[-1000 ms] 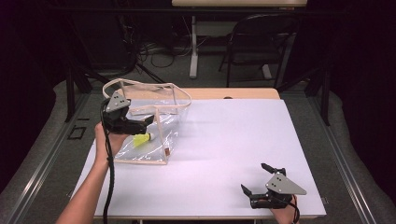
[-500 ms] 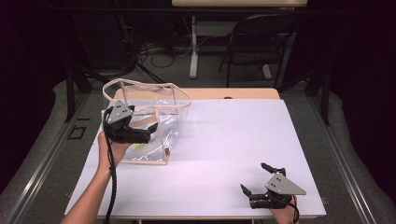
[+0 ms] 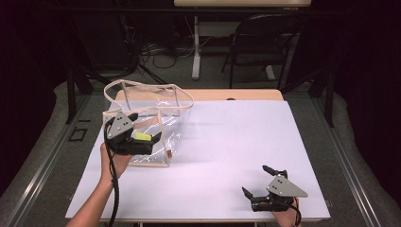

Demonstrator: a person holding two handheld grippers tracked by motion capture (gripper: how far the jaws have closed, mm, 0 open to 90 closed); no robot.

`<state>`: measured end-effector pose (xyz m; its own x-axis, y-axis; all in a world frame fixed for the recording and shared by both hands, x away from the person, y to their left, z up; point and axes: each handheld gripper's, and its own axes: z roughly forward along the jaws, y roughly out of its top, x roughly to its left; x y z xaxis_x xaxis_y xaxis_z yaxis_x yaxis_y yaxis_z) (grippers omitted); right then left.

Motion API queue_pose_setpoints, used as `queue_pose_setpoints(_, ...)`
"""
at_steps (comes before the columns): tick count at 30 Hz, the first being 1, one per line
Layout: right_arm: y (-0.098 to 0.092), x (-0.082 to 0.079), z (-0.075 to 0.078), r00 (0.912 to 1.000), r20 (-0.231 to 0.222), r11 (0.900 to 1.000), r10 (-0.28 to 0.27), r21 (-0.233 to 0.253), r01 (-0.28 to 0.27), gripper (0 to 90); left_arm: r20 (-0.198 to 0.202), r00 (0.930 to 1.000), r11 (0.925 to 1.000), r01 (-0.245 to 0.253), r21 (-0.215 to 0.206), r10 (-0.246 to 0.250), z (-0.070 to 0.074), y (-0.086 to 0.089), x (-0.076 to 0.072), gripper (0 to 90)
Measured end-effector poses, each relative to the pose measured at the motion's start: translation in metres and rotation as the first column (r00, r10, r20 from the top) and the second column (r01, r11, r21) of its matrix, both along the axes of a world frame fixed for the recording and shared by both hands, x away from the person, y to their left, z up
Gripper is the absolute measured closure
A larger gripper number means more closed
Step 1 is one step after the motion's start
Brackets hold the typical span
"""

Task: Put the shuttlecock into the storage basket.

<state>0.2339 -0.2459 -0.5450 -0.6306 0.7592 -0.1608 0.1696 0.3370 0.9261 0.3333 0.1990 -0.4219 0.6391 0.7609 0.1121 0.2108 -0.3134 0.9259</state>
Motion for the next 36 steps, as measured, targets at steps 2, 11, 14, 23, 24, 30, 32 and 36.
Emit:
queue_pose_setpoints(2, 0.000, 0.000, 0.000, 1.0000, 0.001, 1.000, -0.002, 0.006, 0.002, 0.9, 0.000, 1.0000, 1.0000, 0.001, 0.002, -0.001, -0.003, 0.001, -0.004, 0.1)
queue_pose_setpoints(11, 0.002, -0.002, 0.001, 1.0000, 0.000, 1.000, -0.001, -0.007, 0.001, 0.9, -0.010, 0.9999, 1.0000, 0.004, 0.001, -0.004, -0.015, 0.011, -0.019, 0.1)
queue_pose_setpoints(14, 0.002, -0.002, 0.000, 1.0000, -0.001, 1.000, 0.002, -0.004, -0.002, 0.9, -0.010, 0.9999, 1.0000, 0.004, -0.007, -0.004, -0.019, 0.015, -0.023, 0.0)
queue_pose_setpoints(23, -0.001, -0.002, 0.001, 1.0000, 0.002, 1.000, -0.004, -0.002, 0.004, 0.9, -0.019, 0.9996, 0.9998, 0.018, -0.010, -0.018, -0.035, 0.014, -0.030, 0.0)
queue_pose_setpoints(24, -0.002, -0.002, 0.001, 1.0000, 0.004, 1.000, -0.005, -0.001, 0.005, 0.9, -0.020, 0.9996, 0.9997, 0.018, -0.013, -0.018, -0.037, 0.013, -0.031, 0.0)
queue_pose_setpoints(30, -0.002, -0.003, 0.001, 0.9999, 0.004, 1.000, -0.012, 0.002, 0.012, 0.9, -0.033, 0.9991, 0.9995, 0.027, -0.014, -0.028, -0.050, 0.010, -0.037, 0.0)
queue_pose_setpoints(32, -0.002, -0.003, 0.001, 0.9999, 0.009, 1.000, -0.010, -0.001, 0.010, 0.9, -0.040, 0.9988, 0.9995, 0.026, -0.017, -0.027, -0.055, 0.010, -0.039, 0.0)
queue_pose_setpoints(36, -0.001, -0.003, 0.001, 1.0000, 0.007, 1.000, -0.007, -0.006, 0.007, 0.9, -0.039, 0.9987, 0.9992, 0.031, -0.024, -0.032, -0.060, 0.010, -0.042, 0.0)
